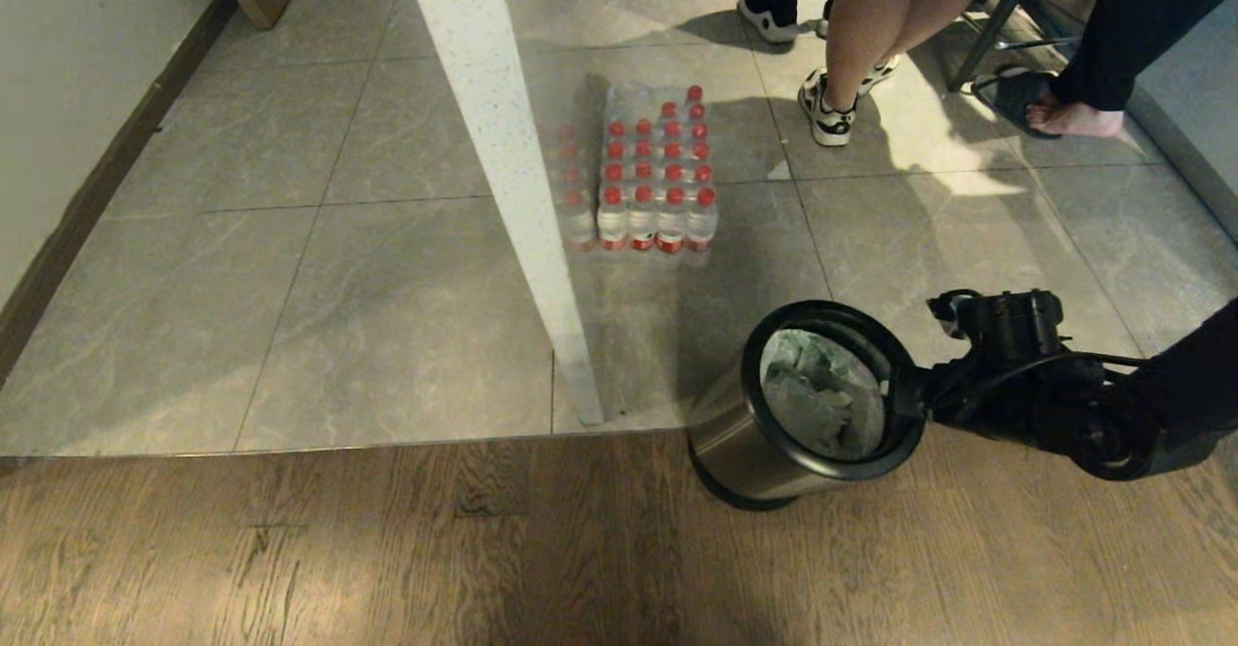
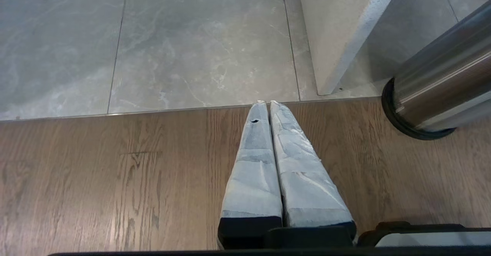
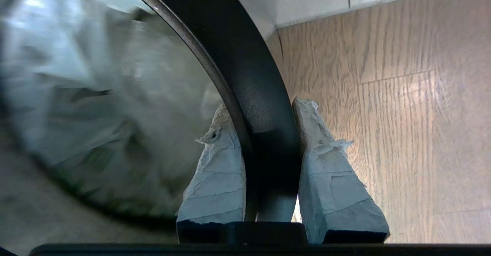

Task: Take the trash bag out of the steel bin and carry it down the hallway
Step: Place the outer trash can on the ground

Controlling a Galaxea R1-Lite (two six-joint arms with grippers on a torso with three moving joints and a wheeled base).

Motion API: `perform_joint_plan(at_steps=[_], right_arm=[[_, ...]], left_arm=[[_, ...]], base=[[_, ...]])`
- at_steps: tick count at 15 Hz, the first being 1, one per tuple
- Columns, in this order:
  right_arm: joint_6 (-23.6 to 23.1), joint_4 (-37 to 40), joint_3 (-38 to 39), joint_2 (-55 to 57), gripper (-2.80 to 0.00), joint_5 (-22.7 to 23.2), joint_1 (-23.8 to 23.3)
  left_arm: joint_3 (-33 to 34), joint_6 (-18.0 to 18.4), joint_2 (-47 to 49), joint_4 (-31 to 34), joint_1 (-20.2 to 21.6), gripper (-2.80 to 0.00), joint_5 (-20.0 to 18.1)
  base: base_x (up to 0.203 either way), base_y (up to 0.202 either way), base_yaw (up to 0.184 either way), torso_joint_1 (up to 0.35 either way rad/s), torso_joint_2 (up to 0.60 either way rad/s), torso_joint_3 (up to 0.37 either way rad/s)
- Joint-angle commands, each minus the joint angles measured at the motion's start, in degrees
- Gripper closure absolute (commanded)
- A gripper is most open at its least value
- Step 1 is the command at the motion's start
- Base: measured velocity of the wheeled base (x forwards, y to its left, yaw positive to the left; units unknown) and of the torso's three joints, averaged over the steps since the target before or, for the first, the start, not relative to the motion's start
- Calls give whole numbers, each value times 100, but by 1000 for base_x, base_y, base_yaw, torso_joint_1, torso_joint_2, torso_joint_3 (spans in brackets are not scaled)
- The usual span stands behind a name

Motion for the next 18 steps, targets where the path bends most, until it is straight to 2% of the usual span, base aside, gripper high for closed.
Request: perform_joint_plan(at_steps=[1, 4, 8, 15, 18], right_arm=[[-3, -22, 254, -676, 0, 2, 17], [-223, -8, 736, -1262, 0, -81, 135], [-403, 408, 730, -2345, 0, -337, 166], [-448, 2073, 707, -4648, 0, -571, 168], [-446, 2743, 609, -5440, 0, -872, 164]], left_arm=[[0, 0, -1, -5, 0, 0, 0], [0, 0, -1, -1, 0, 0, 0], [0, 0, -1, -1, 0, 0, 0], [0, 0, -1, -5, 0, 0, 0], [0, 0, -1, -2, 0, 0, 0]], base=[[0, 0, 0, 0, 0, 0], [0, 0, 0, 0, 0, 0], [0, 0, 0, 0, 0, 0], [0, 0, 0, 0, 0, 0], [0, 0, 0, 0, 0, 0]])
